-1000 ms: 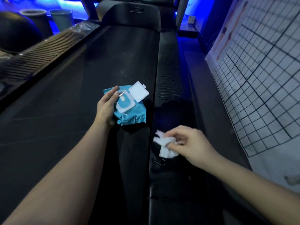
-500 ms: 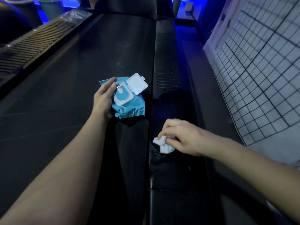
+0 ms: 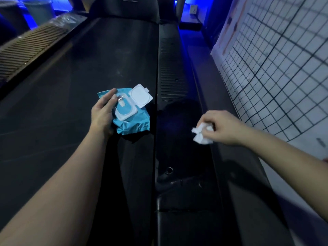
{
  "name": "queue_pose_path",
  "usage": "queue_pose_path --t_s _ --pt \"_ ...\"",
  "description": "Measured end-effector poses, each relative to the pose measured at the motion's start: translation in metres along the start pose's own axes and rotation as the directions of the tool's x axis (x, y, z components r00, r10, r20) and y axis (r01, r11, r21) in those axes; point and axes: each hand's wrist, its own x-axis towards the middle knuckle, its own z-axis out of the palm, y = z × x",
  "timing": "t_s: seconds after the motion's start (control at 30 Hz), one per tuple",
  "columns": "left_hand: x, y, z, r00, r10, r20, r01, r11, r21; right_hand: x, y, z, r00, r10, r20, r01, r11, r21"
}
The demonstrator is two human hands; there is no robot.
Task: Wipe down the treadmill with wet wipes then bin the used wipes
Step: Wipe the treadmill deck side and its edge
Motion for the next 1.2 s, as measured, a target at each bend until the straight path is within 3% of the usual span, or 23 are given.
queue_pose_path --t_s 0.1,0.2,0.3,0.6,0.67,0.77,0.9,0.97,1.2 --pt "0.000 0.000 0.000 1.000 0.002 -0.016 -0.002 1.000 0.002 -0.017 -0.016 0.015 0.994 -0.047 0.099 0.045 0.999 0.020" --pt "-0.001 0.000 0.002 1.000 0.003 -0.018 -0.003 1.000 -0.004 -0.029 -0.035 0.035 0.961 -0.263 0.089 0.272 0.957 -0.099" --pt "-0.001 0.000 0.002 1.000 0.003 -0.023 -0.004 1.000 -0.016 -0.038 -0.058 0.054 0.936 -0.348 0.055 0.352 0.920 -0.173" --pt "0.000 0.005 -0.001 0.998 -0.051 0.022 0.051 0.999 -0.019 -0.026 -0.099 0.065 0.917 -0.353 0.188 0.305 0.921 0.241" --pt "0.002 0.004 -0.003 0.998 -0.065 0.003 0.065 0.997 -0.037 -0.018 -0.096 0.065 0.964 -0.262 0.048 0.234 0.918 0.320" --pt "0.005 0.004 -0.004 0.994 -0.103 -0.034 0.100 0.992 -0.072 0.010 -0.084 0.060 0.989 0.062 -0.133 0.011 0.872 0.490" --pt "0.011 0.012 -0.002 0.983 -0.173 -0.070 0.163 0.978 -0.127 0.060 -0.077 0.035 0.902 0.421 -0.096 -0.201 0.607 0.769" --pt "0.014 0.016 0.000 0.979 -0.194 -0.069 0.182 0.972 -0.148 0.080 -0.082 0.021 0.889 0.453 -0.061 -0.213 0.528 0.822" --pt "0.042 0.068 0.004 0.964 -0.208 -0.164 0.200 0.978 -0.068 0.145 -0.117 -0.013 0.882 0.471 -0.015 -0.214 0.428 0.878"
